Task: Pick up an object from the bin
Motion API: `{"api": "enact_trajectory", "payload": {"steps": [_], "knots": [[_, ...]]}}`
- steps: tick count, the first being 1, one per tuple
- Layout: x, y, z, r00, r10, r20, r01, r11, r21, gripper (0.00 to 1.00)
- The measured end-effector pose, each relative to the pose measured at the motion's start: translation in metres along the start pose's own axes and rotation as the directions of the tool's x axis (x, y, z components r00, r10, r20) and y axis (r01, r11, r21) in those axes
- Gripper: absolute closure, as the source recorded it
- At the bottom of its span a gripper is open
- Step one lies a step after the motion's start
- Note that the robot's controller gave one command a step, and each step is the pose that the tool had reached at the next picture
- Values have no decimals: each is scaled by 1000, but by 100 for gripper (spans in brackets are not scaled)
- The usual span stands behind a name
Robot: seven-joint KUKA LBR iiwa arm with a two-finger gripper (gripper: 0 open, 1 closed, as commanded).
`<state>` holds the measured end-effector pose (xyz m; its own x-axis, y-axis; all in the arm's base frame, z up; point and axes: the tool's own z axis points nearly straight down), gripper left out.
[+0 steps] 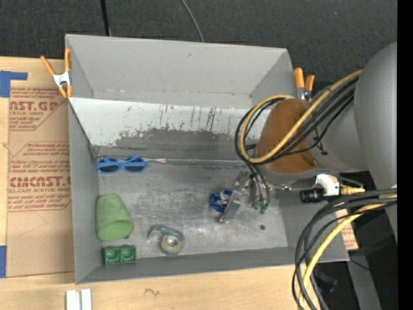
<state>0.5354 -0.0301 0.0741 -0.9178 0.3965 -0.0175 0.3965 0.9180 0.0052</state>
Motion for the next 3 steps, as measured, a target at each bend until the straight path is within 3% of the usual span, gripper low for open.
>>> {"api": "enact_trajectory", "payload": {"steps": [1, 2, 3], "knots": [[-1, 1, -20, 1000, -1, -15, 1, 1000, 3, 100], [-1, 1, -35, 1000, -2, -16, 2, 1000, 4, 100], [-5, 3, -125, 1000, -3, -9, 3, 1000, 2, 100]]}}
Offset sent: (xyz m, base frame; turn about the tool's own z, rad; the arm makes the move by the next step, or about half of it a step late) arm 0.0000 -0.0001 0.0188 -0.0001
